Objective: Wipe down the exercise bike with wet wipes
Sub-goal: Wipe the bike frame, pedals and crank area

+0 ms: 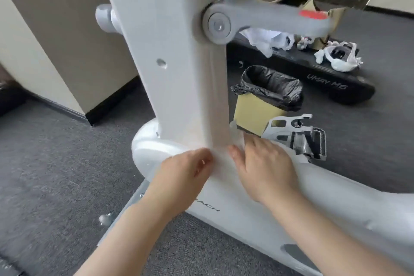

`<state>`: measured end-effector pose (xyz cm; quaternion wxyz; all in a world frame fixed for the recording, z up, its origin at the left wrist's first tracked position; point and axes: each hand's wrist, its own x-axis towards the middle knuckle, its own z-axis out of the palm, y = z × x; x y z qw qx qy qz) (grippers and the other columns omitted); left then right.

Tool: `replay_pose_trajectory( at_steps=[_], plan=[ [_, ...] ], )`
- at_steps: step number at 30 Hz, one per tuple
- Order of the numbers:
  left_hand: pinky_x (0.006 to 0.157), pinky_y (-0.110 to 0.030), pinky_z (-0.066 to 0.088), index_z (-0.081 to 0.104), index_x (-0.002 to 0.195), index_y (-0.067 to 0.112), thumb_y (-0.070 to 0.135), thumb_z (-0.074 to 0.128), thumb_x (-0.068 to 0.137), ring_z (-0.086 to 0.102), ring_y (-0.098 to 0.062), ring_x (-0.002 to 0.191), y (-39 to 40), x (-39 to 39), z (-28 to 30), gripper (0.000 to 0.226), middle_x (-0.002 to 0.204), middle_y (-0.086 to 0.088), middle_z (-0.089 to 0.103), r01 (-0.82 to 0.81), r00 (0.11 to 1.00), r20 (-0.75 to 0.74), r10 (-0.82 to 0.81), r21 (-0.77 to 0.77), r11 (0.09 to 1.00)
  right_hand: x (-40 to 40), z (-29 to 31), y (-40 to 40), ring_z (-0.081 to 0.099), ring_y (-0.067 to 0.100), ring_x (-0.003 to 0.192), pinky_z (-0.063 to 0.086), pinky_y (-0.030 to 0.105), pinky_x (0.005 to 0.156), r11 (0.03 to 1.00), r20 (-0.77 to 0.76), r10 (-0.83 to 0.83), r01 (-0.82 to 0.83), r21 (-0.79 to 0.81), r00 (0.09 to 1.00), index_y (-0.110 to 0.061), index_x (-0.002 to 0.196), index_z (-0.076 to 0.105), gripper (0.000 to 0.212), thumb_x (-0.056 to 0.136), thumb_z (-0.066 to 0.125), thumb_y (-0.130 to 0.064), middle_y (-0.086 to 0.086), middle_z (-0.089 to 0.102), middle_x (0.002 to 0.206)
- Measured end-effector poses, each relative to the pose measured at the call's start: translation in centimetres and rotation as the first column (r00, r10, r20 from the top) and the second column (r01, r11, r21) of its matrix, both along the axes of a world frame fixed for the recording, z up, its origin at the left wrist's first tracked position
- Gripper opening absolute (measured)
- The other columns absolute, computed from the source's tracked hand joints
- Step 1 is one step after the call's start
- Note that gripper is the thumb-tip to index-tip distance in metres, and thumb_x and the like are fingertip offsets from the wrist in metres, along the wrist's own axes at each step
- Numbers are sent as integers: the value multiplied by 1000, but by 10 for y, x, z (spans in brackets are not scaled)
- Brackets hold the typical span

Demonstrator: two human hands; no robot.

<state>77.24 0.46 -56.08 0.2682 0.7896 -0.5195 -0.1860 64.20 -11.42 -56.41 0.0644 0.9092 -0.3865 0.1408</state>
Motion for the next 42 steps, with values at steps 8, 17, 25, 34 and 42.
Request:
replay_pose_trajectory(
  at_steps=[8, 17, 25, 34, 42],
  plan=[
    [59, -39, 51, 62, 68, 18, 36, 47, 83, 62, -19, 56, -10, 25, -42, 28, 56, 3, 61, -146, 981, 30, 193, -542, 828, -8, -21, 9, 57, 33, 42, 5, 13, 55, 939, 195, -21, 86, -333, 981, -16, 81, 72, 29, 90, 55, -37, 11, 60, 52],
    [116, -40, 24, 48, 140, 26, 44, 19, 97, 34, -13, 139, -20, 97, -109, 54, 145, 6, 46, -363, 930, -163, 331, -557, 747, -11, -26, 10, 66, 31, 62, 15, 15, 47, 914, 248, 122, -11, -406, 961, -6, 101, 72, 29, 87, 53, -23, 9, 73, 78],
    [116, -17, 6, 29, 142, 44, 30, 29, 106, 8, 10, 142, 3, 118, -123, 39, 150, 27, 23, -216, 966, -240, 100, -527, 822, -61, -70, 21, 32, 23, 142, 30, 46, 112, 749, -216, 430, -480, -456, 877, -10, 146, 37, 65, 83, 52, -8, 5, 35, 154],
    [121, -28, 3, 33, 148, 30, 31, 29, 105, 3, 29, 128, -3, 114, -125, 43, 153, 21, 24, -281, 938, -330, 104, -551, 786, 53, -84, 41, 15, 24, 147, 6, 43, 119, 649, -567, 279, -587, -484, 775, -8, 150, 27, 65, 87, 21, -18, 8, 19, 159],
    [118, -35, -5, 14, 151, 45, 45, 30, 103, -16, -5, 147, 4, 113, -119, 51, 160, 23, -3, -321, 864, -495, 93, -400, 858, 29, -111, 20, 18, 19, 144, 49, 33, 66, 548, -698, 469, -798, -251, 541, -8, 143, 43, 53, 94, 30, -24, 3, 38, 151]
  ],
)
